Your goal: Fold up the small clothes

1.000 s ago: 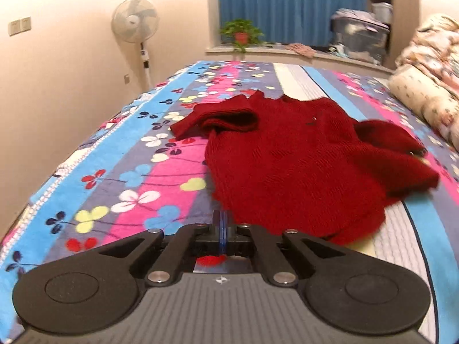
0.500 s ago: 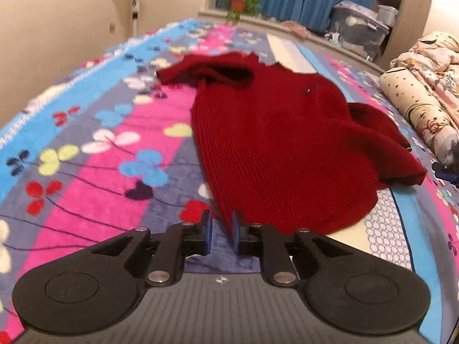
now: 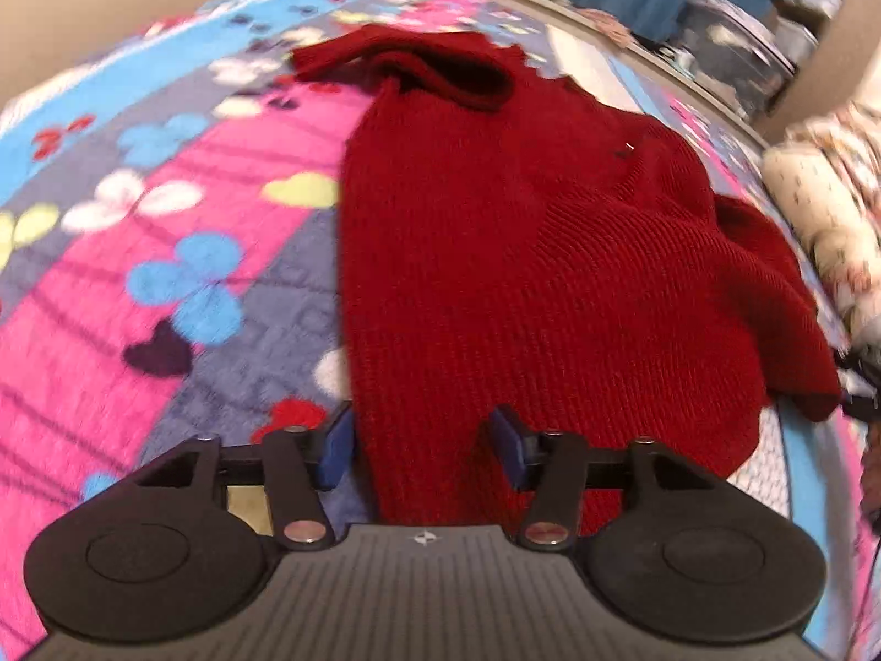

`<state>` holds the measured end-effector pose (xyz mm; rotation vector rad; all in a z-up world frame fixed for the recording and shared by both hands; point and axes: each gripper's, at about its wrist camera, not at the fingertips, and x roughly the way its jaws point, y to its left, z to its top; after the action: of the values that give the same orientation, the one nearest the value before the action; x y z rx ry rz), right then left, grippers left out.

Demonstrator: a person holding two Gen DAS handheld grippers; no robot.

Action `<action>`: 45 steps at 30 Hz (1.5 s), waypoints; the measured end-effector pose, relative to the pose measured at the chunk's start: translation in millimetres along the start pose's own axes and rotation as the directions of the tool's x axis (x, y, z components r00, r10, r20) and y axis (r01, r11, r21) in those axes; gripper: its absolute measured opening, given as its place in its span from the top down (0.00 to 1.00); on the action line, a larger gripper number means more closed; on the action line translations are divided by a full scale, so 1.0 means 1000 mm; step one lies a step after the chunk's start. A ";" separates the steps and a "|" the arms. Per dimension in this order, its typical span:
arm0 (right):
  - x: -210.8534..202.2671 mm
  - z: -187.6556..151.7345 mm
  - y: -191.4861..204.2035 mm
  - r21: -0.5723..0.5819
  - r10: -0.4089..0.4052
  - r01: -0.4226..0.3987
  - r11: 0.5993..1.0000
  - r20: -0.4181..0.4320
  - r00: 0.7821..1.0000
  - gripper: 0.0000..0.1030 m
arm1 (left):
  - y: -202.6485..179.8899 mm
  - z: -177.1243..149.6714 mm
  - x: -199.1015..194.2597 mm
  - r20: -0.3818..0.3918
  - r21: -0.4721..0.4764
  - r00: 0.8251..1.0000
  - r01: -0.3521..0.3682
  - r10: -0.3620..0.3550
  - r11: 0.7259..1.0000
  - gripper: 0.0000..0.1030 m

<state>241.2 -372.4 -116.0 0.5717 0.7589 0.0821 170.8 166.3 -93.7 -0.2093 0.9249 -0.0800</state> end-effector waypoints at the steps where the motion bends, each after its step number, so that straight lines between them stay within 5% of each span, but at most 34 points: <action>1: 0.005 -0.002 0.002 -0.011 -0.002 0.002 1.000 -0.019 1.000 0.37 | -0.004 -0.001 0.001 0.011 0.038 1.000 -0.003 0.002 0.999 0.56; 3: 0.009 -0.009 0.013 -0.089 -0.035 0.033 0.996 -0.021 0.999 0.38 | -0.009 -0.005 0.001 0.028 0.103 1.000 -0.004 0.001 0.995 0.74; 4: 0.010 -0.012 0.019 -0.137 -0.056 0.053 0.989 -0.014 0.998 0.47 | -0.009 -0.004 -0.001 0.034 0.110 0.999 0.010 -0.014 0.994 0.85; 5: 0.008 -0.013 0.026 -0.182 -0.068 0.066 0.981 -0.004 0.998 0.68 | -0.009 -0.005 -0.004 0.044 0.107 0.999 0.011 -0.016 0.994 0.87; 7: 0.001 -0.014 0.036 -0.242 -0.061 0.062 0.968 0.012 0.998 0.84 | -0.010 -0.005 -0.015 0.070 0.111 0.998 0.002 -0.010 0.994 0.88; 13: -0.057 -0.007 0.051 -0.269 -0.021 0.057 0.962 0.133 0.991 0.94 | 0.000 -0.004 -0.092 0.246 0.063 0.968 0.036 -0.050 0.997 0.89; 20: -0.197 -0.017 0.064 -0.267 0.085 -0.013 0.964 0.261 0.962 0.94 | 0.024 -0.057 -0.188 0.299 0.081 0.932 0.189 -0.205 0.979 0.90; 24: -0.237 -0.054 0.052 -0.245 -0.022 0.055 0.968 0.138 0.990 0.94 | 0.041 -0.098 -0.207 0.209 0.112 0.954 0.193 -0.214 0.975 0.89; 26: -0.228 -0.080 0.038 -0.273 -0.110 0.103 0.956 -0.008 0.994 0.93 | 0.052 -0.111 -0.198 0.108 0.106 0.974 0.190 -0.201 0.976 0.87; 28: -0.206 -0.100 0.026 -0.328 -0.210 0.157 0.932 -0.130 0.969 0.91 | 0.060 -0.115 -0.182 0.008 0.094 0.991 0.135 -0.136 0.986 0.86; 30: -0.200 -0.104 0.022 -0.376 -0.329 0.271 0.886 -0.100 0.939 0.88 | 0.063 -0.114 -0.170 -0.032 0.073 0.996 0.083 -0.081 0.994 0.86; 34: -0.202 -0.082 0.020 -0.325 -0.264 0.257 0.910 0.023 0.964 0.66 | 0.055 -0.108 -0.159 -0.022 0.066 0.997 0.070 -0.069 0.995 0.53; 38: -0.169 -0.078 0.009 -0.290 -0.251 0.220 0.931 -0.074 0.965 0.58 | 0.045 -0.098 -0.135 -0.060 0.062 0.998 0.025 -0.021 0.998 0.52; 42: -0.130 -0.101 0.005 -0.279 -0.320 0.257 0.925 -0.209 0.924 0.58 | 0.046 -0.096 -0.114 -0.114 0.048 0.993 -0.037 0.043 0.998 0.53; 43: -0.127 -0.104 0.005 -0.282 -0.318 0.251 0.926 -0.222 0.922 0.60 | 0.046 -0.097 -0.112 -0.120 0.050 0.991 -0.047 0.053 0.998 0.54; 45: -0.128 -0.107 0.014 -0.317 -0.304 0.230 0.920 -0.211 0.929 0.80 | 0.047 -0.099 -0.108 -0.130 0.053 0.990 -0.045 0.051 0.998 0.60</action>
<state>77.8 -345.9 -90.5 0.1747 1.0527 0.0099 25.8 215.0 -76.3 -0.1365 1.0570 -0.0728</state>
